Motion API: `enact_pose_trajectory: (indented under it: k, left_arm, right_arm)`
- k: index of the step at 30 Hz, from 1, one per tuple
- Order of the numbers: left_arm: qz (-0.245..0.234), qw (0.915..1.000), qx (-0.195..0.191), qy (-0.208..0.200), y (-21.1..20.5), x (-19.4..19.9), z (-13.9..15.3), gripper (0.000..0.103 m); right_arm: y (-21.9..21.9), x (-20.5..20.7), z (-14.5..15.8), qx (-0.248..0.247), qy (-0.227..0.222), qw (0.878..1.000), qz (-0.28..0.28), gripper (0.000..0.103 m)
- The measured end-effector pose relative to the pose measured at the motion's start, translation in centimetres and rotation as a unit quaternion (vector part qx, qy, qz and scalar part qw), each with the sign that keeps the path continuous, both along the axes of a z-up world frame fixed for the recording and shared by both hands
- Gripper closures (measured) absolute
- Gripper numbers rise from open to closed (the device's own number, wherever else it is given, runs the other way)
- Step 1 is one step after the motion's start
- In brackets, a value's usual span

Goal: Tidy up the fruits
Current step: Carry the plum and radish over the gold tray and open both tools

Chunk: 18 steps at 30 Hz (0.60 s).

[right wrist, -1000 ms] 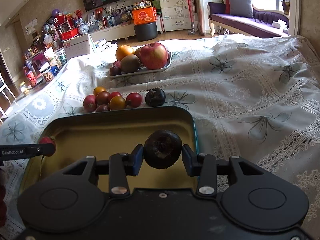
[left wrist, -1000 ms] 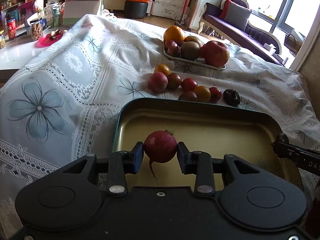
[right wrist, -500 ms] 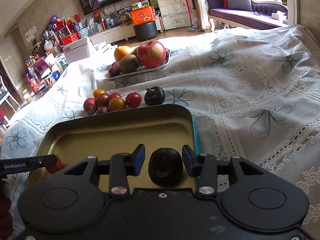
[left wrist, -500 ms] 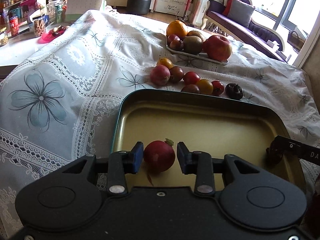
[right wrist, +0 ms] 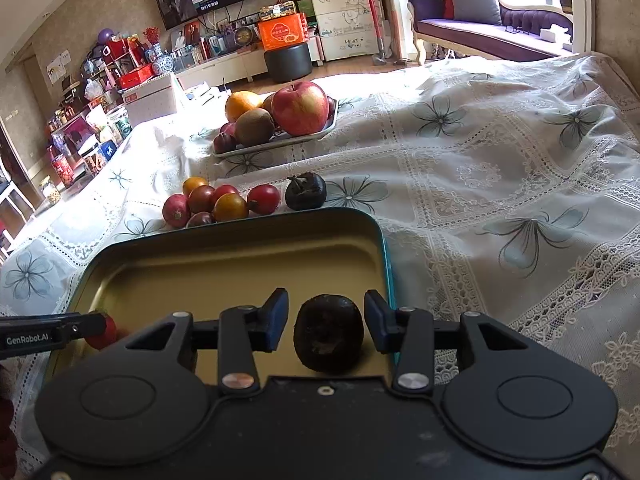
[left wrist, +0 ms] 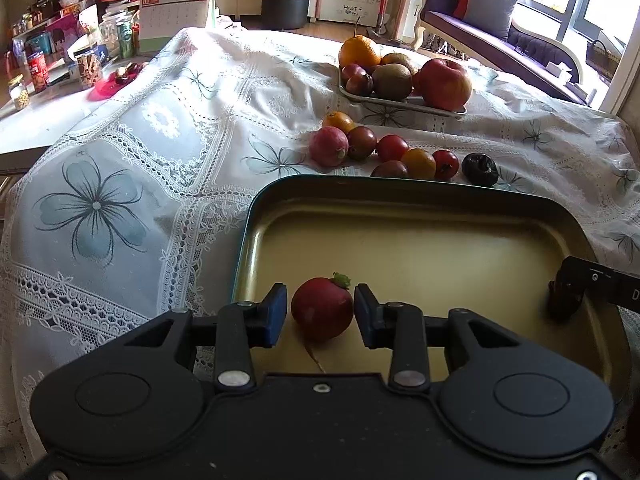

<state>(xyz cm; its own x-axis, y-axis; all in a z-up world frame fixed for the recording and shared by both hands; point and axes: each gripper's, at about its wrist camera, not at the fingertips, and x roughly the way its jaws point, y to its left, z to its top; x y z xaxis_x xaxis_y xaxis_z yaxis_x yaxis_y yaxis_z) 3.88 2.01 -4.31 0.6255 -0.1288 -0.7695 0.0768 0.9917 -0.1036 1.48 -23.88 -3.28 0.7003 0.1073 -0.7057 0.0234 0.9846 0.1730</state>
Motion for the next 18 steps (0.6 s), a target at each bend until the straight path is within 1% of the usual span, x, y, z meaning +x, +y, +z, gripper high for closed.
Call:
enact_pose_trajectory:
  k: [3, 6, 7, 8, 9, 11, 12, 13, 16, 18]
  left_arm:
    - [-0.004, 0.9999, 0.01, -0.002, -0.4, -0.3, 0.3, 0.058]
    - [-0.007, 0.9998, 0.016, -0.006, -0.8, -0.6, 0.8, 0.058]
    - [-0.008, 0.9998, 0.018, -0.006, -0.9, -0.7, 0.9, 0.058]
    - [-0.009, 0.9998, 0.02, -0.006, -1.0, -0.8, 1.1, 0.058]
    - [-0.01, 0.9997, 0.02, -0.006, -1.1, -0.9, 1.3, 0.057]
    - [-0.012, 0.9997, 0.021, -0.005, -1.3, -1.1, 1.6, 0.056]
    - [-0.01, 0.9997, 0.023, -0.003, -1.4, -1.1, 1.8, 0.053]
    - [-0.004, 0.9997, 0.025, -0.001, -1.4, -1.1, 2.0, 0.053]
    - [0.018, 0.9992, 0.032, 0.013, -1.2, -0.7, 2.3, 0.053]
    - [0.018, 0.9992, 0.032, 0.018, -0.9, -0.3, 2.5, 0.053]
  right_arm:
    - [0.4, -0.1, 0.3, -0.012, 0.0, 1.0, 0.008, 0.058]
    - [0.8, -0.5, 0.9, -0.036, -0.014, 0.999, 0.005, 0.057]
    - [0.9, -0.7, 1.1, -0.043, -0.019, 0.999, 0.0, 0.054]
    - [1.0, -0.9, 1.3, -0.044, -0.021, 0.999, -0.004, 0.049]
    - [1.0, -1.0, 1.4, -0.039, -0.02, 0.999, -0.007, 0.048]
    - [0.9, -0.9, 1.6, -0.019, -0.005, 1.0, -0.002, 0.048]
    - [1.0, -0.7, 1.7, -0.01, 0.005, 1.0, 0.006, 0.048]
    - [1.1, -0.7, 1.9, -0.003, 0.015, 1.0, 0.013, 0.048]
    - [1.8, -0.3, 2.6, -0.01, 0.026, 0.999, 0.022, 0.049]
    - [2.3, 0.2, 3.2, -0.012, 0.035, 0.999, 0.038, 0.049]
